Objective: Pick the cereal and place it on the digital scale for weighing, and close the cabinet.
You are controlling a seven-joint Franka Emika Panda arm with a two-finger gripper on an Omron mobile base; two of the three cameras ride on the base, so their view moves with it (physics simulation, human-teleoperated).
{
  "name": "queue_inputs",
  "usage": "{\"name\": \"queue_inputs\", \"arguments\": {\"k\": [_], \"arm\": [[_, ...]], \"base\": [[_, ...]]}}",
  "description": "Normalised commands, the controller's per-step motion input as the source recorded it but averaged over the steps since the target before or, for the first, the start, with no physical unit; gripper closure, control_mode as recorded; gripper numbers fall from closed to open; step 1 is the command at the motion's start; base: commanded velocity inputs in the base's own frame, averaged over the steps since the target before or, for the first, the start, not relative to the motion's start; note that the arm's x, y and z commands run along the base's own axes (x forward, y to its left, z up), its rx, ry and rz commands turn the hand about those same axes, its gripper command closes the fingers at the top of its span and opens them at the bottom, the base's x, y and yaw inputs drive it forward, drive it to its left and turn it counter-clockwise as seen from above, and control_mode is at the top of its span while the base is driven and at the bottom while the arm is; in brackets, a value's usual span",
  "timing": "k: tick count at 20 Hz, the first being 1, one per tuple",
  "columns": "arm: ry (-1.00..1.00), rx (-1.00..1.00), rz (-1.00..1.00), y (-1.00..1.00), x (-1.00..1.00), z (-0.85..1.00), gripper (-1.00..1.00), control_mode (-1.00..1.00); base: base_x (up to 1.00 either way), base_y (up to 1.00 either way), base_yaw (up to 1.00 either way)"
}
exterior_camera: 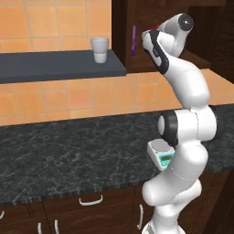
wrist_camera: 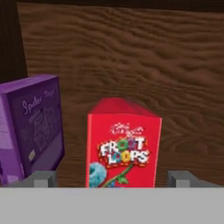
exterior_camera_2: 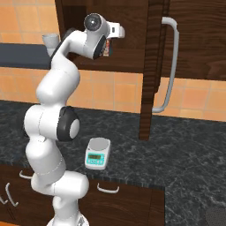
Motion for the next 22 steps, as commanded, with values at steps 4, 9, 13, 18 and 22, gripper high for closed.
{"name": "queue_inputs", "arguments": {"k": [4, 9, 13, 18, 22], "arm": [[0.00, 0.00, 0.00, 0.00, 0.11, -0.02, 1.00, -1.00], [0.00, 0.00, 0.00, 0.00, 0.01, 0.00, 1.00, -1.00], [-0.15, 0.00, 0.00, -0.02, -0.67, 0.00, 1.00, -1.00], [-0.24, 0.00, 0.00, 0.00, -1.00, 0.00, 1.00, -1.00], [-0.22, 0.00, 0.00, 0.00, -1.00, 0.00, 1.00, -1.00]], "base": [[0.00, 0.00, 0.00], [0.00, 0.00, 0.00], [0.00, 0.00, 0.00], [0.00, 0.00, 0.00], [0.00, 0.00, 0.00]]}}
